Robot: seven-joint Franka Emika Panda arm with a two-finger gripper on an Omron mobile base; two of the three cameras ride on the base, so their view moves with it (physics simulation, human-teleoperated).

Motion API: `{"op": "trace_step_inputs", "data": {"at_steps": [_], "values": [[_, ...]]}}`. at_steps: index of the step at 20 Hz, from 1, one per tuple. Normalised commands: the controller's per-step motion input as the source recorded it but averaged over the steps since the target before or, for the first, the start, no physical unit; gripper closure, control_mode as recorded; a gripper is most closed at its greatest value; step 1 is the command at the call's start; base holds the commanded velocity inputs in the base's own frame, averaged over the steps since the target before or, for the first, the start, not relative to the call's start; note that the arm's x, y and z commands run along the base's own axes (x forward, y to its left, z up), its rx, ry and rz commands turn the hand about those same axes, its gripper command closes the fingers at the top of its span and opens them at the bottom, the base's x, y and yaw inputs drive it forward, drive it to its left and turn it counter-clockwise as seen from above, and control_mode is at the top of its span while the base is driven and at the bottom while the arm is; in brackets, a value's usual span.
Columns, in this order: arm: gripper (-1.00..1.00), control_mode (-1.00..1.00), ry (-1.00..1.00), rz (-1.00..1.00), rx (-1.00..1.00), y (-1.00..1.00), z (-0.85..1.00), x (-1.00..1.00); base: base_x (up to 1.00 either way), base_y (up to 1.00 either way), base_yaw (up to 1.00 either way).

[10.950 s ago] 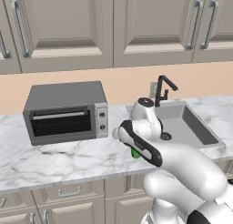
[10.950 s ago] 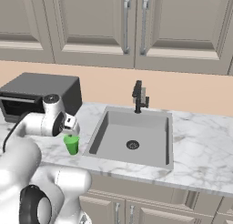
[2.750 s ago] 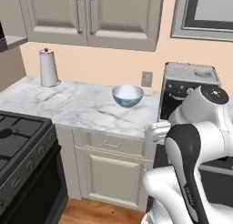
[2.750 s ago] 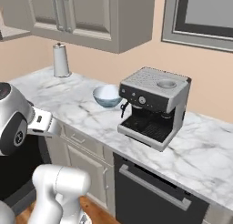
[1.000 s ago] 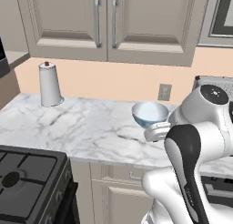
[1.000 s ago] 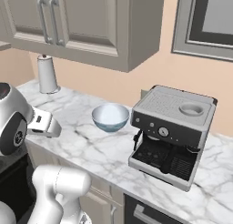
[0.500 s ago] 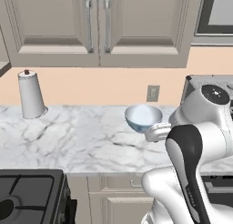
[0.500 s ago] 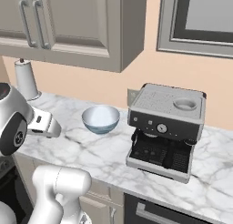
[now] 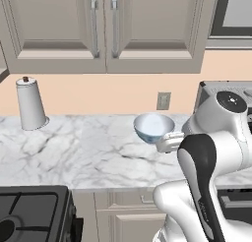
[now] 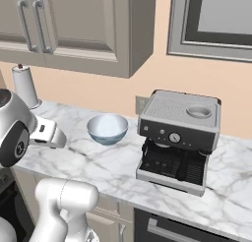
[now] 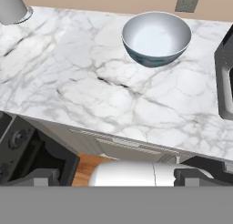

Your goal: Pick the cup and bowl from the counter and place them on the counter next to the sink.

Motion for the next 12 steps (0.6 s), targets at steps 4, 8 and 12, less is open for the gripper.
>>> {"op": "trace_step_inputs", "data": {"at_steps": [4, 8, 12], "values": [[-1.0, 1.0, 0.0, 0.0, 0.0, 0.0, 0.0, 0.0, 0.0, 0.0, 0.0], [-1.0, -1.0, -0.01, 0.0, 0.0, 0.01, 0.0, 0.0, 0.0, 0.0, 0.0], [-1.0, -1.0, -0.22, 0.0, -0.11, 0.39, 0.0, -0.05, 0.0, 0.0, 0.0]]}}
